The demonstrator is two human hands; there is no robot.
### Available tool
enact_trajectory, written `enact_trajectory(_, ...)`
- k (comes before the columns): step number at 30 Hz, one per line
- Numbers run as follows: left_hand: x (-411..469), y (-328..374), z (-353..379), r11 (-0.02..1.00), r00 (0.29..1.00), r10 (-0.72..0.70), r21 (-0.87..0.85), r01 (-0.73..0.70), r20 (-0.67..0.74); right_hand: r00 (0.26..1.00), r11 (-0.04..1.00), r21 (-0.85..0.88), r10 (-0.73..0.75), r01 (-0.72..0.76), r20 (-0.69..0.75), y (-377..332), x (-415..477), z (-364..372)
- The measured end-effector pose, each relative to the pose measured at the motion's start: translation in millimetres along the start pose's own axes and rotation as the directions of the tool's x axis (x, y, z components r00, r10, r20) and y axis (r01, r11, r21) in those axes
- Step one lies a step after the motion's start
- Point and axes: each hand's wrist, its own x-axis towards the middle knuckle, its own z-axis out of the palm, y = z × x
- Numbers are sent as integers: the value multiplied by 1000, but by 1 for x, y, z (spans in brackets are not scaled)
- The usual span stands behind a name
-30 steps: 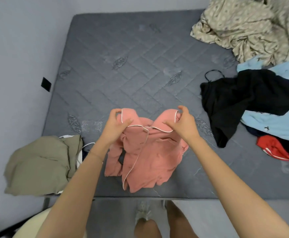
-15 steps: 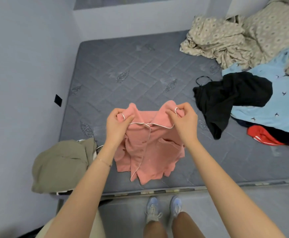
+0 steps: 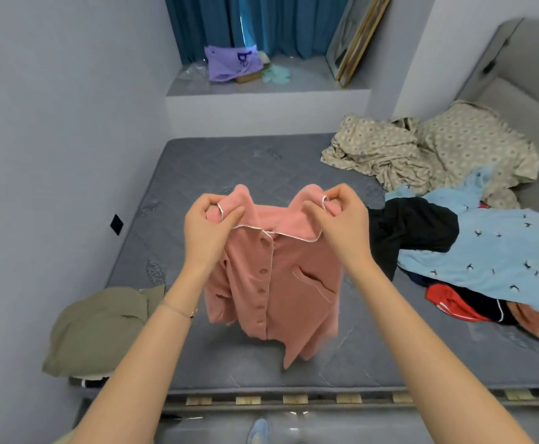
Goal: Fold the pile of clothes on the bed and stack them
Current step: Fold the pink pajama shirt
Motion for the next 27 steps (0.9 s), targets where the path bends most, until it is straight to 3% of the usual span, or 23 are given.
enact_trajectory(6,-15,20,-11,999,998,53,-6,-53,-42,994,996,36,-81,79,73,-19,-8,-27)
enact_trajectory(18,27,31,-32,991,995,44,-130,-32,94,984,988,69,-142,135,108,-34,21,-32)
enact_trajectory(23,84,-50,4,998,982,-8,70,-5,186,980,999,-15,-35,39,196,25,60,33)
enact_trajectory(27,105,-155,45,976,946,-187,162,148,264,948,983,-116,167,-141,270,114,68,101)
